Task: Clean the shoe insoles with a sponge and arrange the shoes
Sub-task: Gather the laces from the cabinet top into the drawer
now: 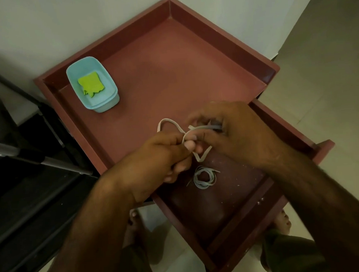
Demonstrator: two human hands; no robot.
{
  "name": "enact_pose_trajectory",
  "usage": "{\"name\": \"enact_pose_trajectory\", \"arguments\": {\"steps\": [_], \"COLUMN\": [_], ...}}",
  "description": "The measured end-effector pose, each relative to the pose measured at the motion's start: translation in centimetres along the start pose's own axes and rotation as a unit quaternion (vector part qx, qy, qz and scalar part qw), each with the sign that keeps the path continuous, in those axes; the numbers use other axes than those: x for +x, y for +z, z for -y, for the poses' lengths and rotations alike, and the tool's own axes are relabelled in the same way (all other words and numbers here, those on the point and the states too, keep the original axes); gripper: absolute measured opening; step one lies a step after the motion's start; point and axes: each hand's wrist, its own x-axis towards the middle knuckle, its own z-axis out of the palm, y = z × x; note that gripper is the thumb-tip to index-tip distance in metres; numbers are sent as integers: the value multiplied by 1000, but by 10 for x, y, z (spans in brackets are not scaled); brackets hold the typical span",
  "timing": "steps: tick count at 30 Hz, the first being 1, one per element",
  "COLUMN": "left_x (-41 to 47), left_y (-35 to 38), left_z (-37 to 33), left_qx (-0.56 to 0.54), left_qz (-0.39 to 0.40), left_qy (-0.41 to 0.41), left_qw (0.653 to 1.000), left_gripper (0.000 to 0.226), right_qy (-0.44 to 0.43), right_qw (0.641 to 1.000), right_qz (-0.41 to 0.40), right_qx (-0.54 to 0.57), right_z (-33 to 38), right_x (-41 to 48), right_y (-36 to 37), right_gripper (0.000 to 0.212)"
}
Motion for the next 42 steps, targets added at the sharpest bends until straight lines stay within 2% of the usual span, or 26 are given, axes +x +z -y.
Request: {"name": "enact_pose_trajectory", "arguments": {"steps": [2, 4, 6, 7, 9, 11, 12, 14, 15, 17, 18, 20, 22, 23, 25, 26, 28, 30, 31, 32, 34, 36, 37, 39, 40, 42], "left_x": [-8, -15, -11, -7, 3, 11, 12, 8, 8, 3, 0, -9, -11, -9, 0, 6, 17, 19, 17, 16, 10, 3, 0, -2, 0, 8], "left_y": [-7, -8, -3, -3, -8, -13, -12, -6, -4, -6, -6, -4, 7, 14, 23, 22, 11, 3, 2, 5, 12, 15, 16, 23, 27, 34], "left_z": [-8, -19, -27, -27, -22, -8, 0, 10, 11, 8, 4, -8, -19, -23, -26, -23, -11, 0, 5, 6, 3, -3, -7, -15, -18, -18], "left_qx": [-116, -274, -332, -302, -106, 72, 128, 257, 271, 176, 106, -29, -170, -217, -190, -107, 97, 285, 347, 371, 292, 139, 58, -107, -174, -191], "left_qz": [102, 164, 64, -23, -194, -252, -232, -170, -142, -56, 16, 186, 276, 253, 84, -33, -217, -253, -229, -195, -100, 27, 94, 180, 168, 43], "left_qy": [7, 126, 258, 307, 361, 311, 257, 184, 160, 89, 51, 26, 80, 125, 231, 276, 313, 284, 257, 215, 107, 45, 44, 110, 160, 260], "left_qw": [988, 939, 905, 902, 906, 914, 929, 933, 939, 979, 993, 982, 943, 934, 951, 955, 920, 880, 872, 882, 945, 989, 993, 972, 957, 946], "left_gripper": [23, 18, 25, 31, 31, 27, 30, 38, 39, 44, 44, 43, 41, 39, 35, 34, 32, 38, 46, 54, 70, 61, 52, 40, 37, 30], "right_qy": [7, 28, 57, 68, 67, 52, 51, 40, 29, 2, -9, -24, -20, -6, 32, 41, 34, 37, 40, 39, 24, 11, 5, 4, 6, 28], "right_qw": [999, 995, 993, 991, 977, 967, 970, 987, 994, 997, 996, 996, 998, 1000, 994, 988, 980, 980, 984, 990, 997, 1000, 1000, 998, 996, 991], "right_qz": [-8, -14, 16, 63, 178, 229, 219, 152, 109, 27, -5, -53, -54, -21, 88, 139, 188, 181, 162, 135, 65, -1, -14, -3, 14, 76], "right_qx": [47, 99, 100, 94, 94, 97, 92, 38, -4, -72, -93, -71, -20, 3, 50, 54, 49, 70, 59, 29, -39, -19, 5, 65, 93, 108], "right_z": [-3, -6, -5, -2, 6, 14, 14, 6, 1, -11, -15, -18, -12, -8, 1, 5, 8, 9, 6, 2, -6, -12, -14, -15, -15, -10], "right_x": [1, 2, 2, 1, -3, -5, -4, -2, -1, 0, 0, 0, -1, -1, -3, -5, -6, -6, -5, -3, -1, -1, -2, -3, -4, -5], "right_y": [-2, -3, -1, 3, 8, 6, 2, -9, -15, -23, -25, -22, -14, -9, -2, 0, 1, -4, -6, -9, -13, -15, -14, -10, -6, 2], "right_gripper": [14, 17, 22, 24, 24, 22, 20, 16, 14, 18, 24, 32, 30, 25, 21, 22, 21, 24, 22, 19, 18, 16, 16, 15, 14, 17]}}
